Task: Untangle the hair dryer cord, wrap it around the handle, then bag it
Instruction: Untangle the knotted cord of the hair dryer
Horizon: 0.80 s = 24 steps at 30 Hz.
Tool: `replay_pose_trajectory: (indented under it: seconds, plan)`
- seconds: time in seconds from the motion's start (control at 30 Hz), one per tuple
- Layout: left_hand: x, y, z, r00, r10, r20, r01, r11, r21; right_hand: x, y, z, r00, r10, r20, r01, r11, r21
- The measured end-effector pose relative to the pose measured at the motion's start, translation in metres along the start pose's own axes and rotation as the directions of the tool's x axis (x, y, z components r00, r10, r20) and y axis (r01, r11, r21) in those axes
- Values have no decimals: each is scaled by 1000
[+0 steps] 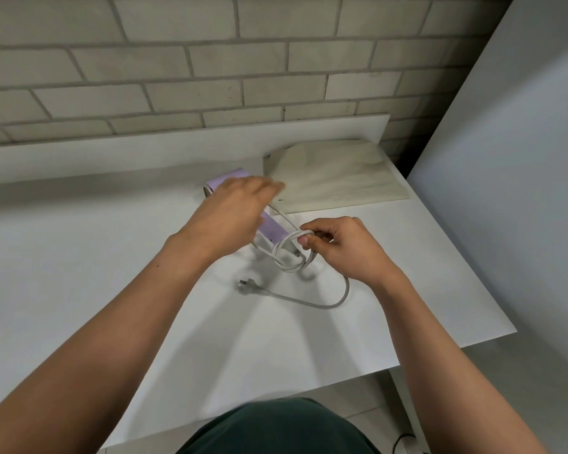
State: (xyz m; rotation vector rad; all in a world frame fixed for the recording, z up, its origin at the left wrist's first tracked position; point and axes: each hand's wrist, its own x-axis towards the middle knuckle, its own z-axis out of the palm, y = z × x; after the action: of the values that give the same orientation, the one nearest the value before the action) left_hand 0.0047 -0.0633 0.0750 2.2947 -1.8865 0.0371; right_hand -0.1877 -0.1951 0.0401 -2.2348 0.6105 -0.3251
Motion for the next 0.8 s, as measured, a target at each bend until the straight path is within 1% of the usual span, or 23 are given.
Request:
replay_pose_trajectory:
  seconds: [0.03, 0.07, 0.1, 0.13, 0.2, 0.27, 0.3, 0.37, 0.43, 0.53, 0.6, 0.63, 0.67, 0.73, 0.77, 0.8]
  plan:
    - [1, 6, -3, 994, 107, 30, -107, 994, 1, 0, -1, 1, 1000, -10, 0, 10, 1000, -5]
    - [1, 13, -5, 984, 166, 64, -168, 986, 22, 1, -2, 1, 1000, -21, -3, 21, 1000, -7]
    - [1, 17, -5, 979, 185, 90, -191, 979, 69, 1, -3, 2, 999, -32, -7, 32, 999, -10]
    - [2, 19, -4, 980, 172, 96, -183, 975, 124, 1, -4, 2, 999, -40, -15, 39, 999, -12]
    - [2, 21, -3, 995, 95, 41, -101, 979, 174, 1, -3, 2, 998, -40, -56, 40, 999, -7]
    - [2, 19, -1, 997, -3, -80, 16, 987, 161, -2, -1, 1, 995, -19, -101, 19, 1000, 2]
    - [1, 15, -2, 987, -76, -144, 96, 986, 137, -3, 2, 0, 994, -4, -113, 5, 1000, 7]
    - [0, 4, -4, 941, -244, -236, 254, 967, 15, -7, 6, 1, 992, 21, -122, -19, 1000, 12]
    - [-2, -6, -6, 898, -350, -266, 341, 936, -82, -10, 9, 2, 993, 19, -120, -18, 1000, 5]
    - [-4, -10, -3, 899, -360, -250, 359, 932, -54, -8, 7, 2, 993, -6, -116, 5, 1000, -8]
    - [-5, -6, -3, 923, -301, -238, 298, 953, -49, -7, 4, 1, 994, -23, -105, 22, 1000, -9]
    - [-5, -5, -4, 943, -233, -236, 231, 972, -38, -7, 2, -1, 995, -36, -93, 34, 999, -20]
    - [-3, -5, -4, 964, -125, -234, 127, 992, -8, -6, 1, -1, 996, -48, -81, 45, 998, -35]
    - [3, -1, -4, 981, 124, -150, -111, 989, 95, -5, -1, -2, 995, -74, -73, 70, 996, -49]
    - [6, 3, -1, 974, 205, -100, -193, 974, 121, -4, -3, -3, 994, -85, -76, 81, 996, -47]
    - [8, 8, 1, 966, 250, -60, -241, 962, 128, -4, -3, -3, 992, -95, -80, 91, 995, -44]
